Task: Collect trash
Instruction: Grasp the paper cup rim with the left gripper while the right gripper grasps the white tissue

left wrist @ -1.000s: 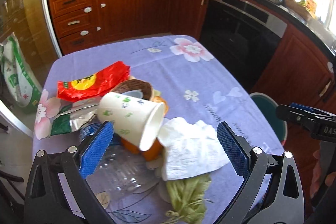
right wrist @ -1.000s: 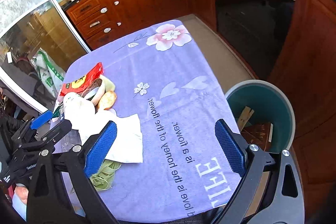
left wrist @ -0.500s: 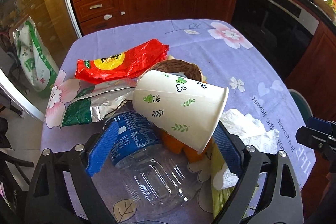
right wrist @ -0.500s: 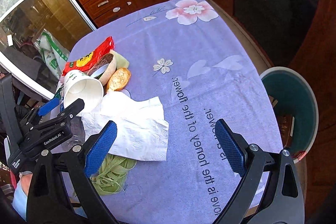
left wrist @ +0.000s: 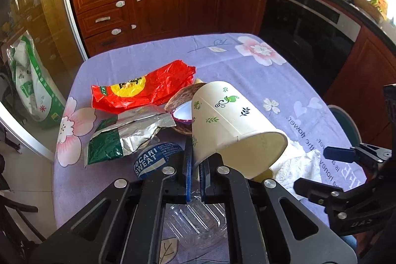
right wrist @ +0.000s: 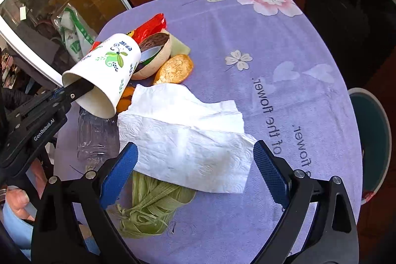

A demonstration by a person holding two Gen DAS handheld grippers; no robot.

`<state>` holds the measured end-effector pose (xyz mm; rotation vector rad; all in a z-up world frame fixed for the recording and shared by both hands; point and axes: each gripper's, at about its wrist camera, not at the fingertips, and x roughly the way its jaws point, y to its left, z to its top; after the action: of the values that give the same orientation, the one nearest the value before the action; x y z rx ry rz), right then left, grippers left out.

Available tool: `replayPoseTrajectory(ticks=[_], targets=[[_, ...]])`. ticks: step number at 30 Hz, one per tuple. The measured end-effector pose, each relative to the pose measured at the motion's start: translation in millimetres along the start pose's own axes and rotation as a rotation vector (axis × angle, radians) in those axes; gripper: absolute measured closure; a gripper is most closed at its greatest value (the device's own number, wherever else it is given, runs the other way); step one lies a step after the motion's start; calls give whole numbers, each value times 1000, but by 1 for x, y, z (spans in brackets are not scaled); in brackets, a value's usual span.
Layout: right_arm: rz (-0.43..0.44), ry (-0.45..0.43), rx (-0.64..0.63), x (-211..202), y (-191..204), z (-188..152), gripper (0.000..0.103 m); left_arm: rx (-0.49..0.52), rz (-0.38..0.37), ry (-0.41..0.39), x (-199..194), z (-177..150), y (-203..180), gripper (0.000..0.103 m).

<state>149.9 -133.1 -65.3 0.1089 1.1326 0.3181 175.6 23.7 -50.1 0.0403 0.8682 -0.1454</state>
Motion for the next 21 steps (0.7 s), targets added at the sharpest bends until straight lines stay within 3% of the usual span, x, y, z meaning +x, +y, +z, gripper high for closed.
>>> replayPoseTrajectory(ticks=[11,16,21], targets=[[39,11,-30,21,9,5,13,-37,-38,-7,-10,-1,11,98],[52,11,-58,15,10,3,44,-38,-53,-10,-11,0,7,98],[63,17,-51,8,8,1,45,-37,-58,-18,-15,1,4,98]])
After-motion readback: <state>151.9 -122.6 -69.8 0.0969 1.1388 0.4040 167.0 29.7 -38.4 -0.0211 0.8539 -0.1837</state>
